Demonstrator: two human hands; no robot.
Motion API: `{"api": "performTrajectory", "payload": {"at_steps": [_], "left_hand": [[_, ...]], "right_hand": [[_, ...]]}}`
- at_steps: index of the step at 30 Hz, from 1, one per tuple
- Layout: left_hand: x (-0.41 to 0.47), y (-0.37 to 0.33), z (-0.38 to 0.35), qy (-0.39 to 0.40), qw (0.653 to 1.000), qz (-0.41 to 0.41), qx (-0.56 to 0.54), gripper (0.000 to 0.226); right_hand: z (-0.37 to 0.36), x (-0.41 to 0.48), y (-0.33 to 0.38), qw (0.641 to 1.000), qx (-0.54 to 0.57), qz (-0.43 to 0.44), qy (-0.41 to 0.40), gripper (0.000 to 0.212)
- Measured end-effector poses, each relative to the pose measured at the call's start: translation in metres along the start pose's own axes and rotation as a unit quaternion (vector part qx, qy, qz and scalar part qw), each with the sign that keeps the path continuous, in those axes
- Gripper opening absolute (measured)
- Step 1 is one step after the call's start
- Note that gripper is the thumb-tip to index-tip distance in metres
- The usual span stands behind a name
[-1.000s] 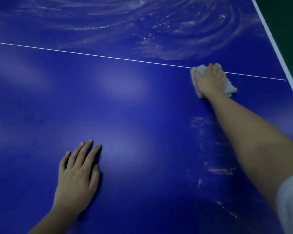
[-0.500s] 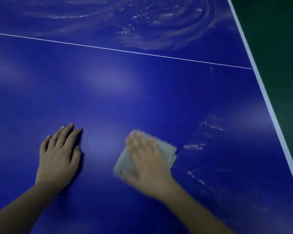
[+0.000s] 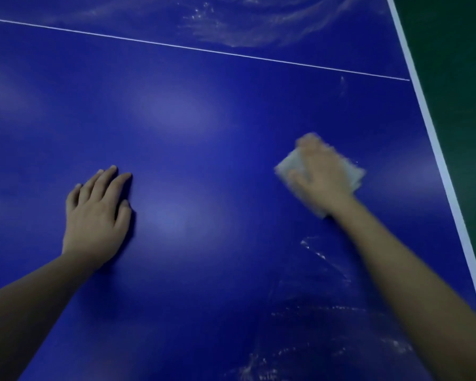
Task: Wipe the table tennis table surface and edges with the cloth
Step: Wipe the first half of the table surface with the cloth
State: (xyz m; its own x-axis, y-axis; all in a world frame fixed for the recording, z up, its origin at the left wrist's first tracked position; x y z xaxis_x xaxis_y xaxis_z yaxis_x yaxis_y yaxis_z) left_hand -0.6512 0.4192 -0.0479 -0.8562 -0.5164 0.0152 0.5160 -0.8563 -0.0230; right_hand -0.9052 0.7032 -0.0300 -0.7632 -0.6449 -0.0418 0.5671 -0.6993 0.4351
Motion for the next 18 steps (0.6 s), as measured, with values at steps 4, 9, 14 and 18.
{"api": "performTrajectory", "payload": {"at_steps": [4, 9, 14, 18], "left_hand": [[0.0, 0.0, 0.001, -0.004, 1.0, -0.001, -0.008, 0.054], [0.0, -0.001, 0.002, -0.001, 1.0, -0.002, -0.012, 0.056], [0.0, -0.002, 0.002, -0.009, 1.0, -0.013, -0.016, 0.055], [0.001, -0.002, 0.003, -0.029, 0.999, -0.023, -0.02, 0.053]], "right_hand": [[0.042, 0.003, -0.102, 0.984, -0.046, -0.16, -0.059, 0.076], [0.027, -0.034, -0.073, 0.986, -0.039, -0.152, -0.058, 0.077], [-0.036, -0.131, 0.03, 0.997, -0.03, -0.062, 0.03, 0.078], [-0.084, -0.232, 0.121, 0.996, -0.038, 0.027, 0.075, 0.074]]}}
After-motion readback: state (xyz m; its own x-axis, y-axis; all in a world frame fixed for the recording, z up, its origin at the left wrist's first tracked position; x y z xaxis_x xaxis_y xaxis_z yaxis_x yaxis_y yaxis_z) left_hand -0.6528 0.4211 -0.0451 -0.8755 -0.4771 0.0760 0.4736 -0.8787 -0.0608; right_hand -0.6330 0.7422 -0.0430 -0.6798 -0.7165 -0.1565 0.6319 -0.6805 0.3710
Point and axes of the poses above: each hand's wrist, its own x-axis towards the middle knuckle, its own z-axis out of the back of the hand, y = z × x, the point moved 7 cm from there along x, towards the middle knuckle, and after that the axes turned 13 degrees about x, right-handed, at the moved point
